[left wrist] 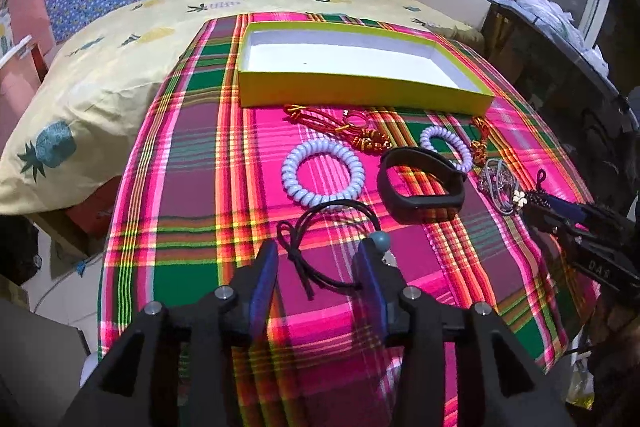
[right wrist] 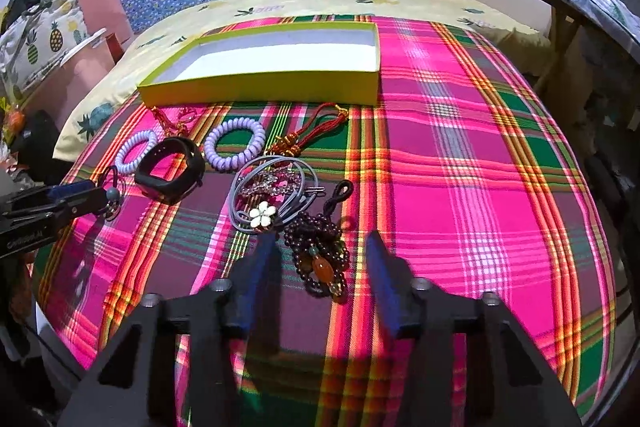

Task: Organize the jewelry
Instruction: 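Grasp the black hair tie with teal bead with left tool while right tool grasps brown beaded pendant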

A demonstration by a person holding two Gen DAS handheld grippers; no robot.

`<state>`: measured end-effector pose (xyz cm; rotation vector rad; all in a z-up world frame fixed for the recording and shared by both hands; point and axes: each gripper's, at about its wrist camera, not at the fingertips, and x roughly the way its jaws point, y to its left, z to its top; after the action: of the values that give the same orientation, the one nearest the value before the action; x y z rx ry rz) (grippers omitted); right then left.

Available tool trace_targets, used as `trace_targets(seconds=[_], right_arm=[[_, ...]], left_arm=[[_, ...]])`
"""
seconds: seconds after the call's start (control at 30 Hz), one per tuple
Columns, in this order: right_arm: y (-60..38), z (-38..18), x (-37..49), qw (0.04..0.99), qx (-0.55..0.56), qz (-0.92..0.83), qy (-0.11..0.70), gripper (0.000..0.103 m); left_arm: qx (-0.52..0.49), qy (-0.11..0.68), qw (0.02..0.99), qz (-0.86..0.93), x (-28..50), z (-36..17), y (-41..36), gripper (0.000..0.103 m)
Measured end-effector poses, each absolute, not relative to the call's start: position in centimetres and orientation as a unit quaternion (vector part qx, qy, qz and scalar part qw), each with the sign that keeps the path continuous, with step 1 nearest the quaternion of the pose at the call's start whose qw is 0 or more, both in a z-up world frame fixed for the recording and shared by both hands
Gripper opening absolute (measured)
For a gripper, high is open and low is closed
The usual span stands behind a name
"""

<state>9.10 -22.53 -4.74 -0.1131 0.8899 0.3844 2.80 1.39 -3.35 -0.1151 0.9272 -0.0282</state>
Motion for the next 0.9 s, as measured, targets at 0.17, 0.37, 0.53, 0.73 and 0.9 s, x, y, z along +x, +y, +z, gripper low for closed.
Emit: trace_targets(seconds=[0.17,0.37,0.53,0.73,0.9], right_arm=[[-22.7,-4.8,9.1,0.885,-0.052,0.179,0.426,0.021],[-23.0,-4.6,8.9,0.886,-0.051,0.178,0.424,0.02],[-23.1,-4.2,8.5,0.888,-0.051,0.179,0.421,0.012],[-23.1,-3.3,7.7,0.893,-0.053,0.178,0.41,0.012],[-23.1,-2.6,7.1,0.898,-0.051,0.18,0.399,0.012]], left_arm=[[-0.039,0.443,0.896,-0.011,3.0,-3.4,1.3,0.041],[-0.041,0.439,0.897,0.007,3.0,-3.5,2.3,0.007],[-0.047,0.437,0.898,0.002,2.6,-3.5,2.5,0.007],[-0.055,0.429,0.902,-0.006,1.9,-2.7,2.5,0.007],[-0.06,0.421,0.905,-0.011,1.5,-1.8,2.6,0.007]])
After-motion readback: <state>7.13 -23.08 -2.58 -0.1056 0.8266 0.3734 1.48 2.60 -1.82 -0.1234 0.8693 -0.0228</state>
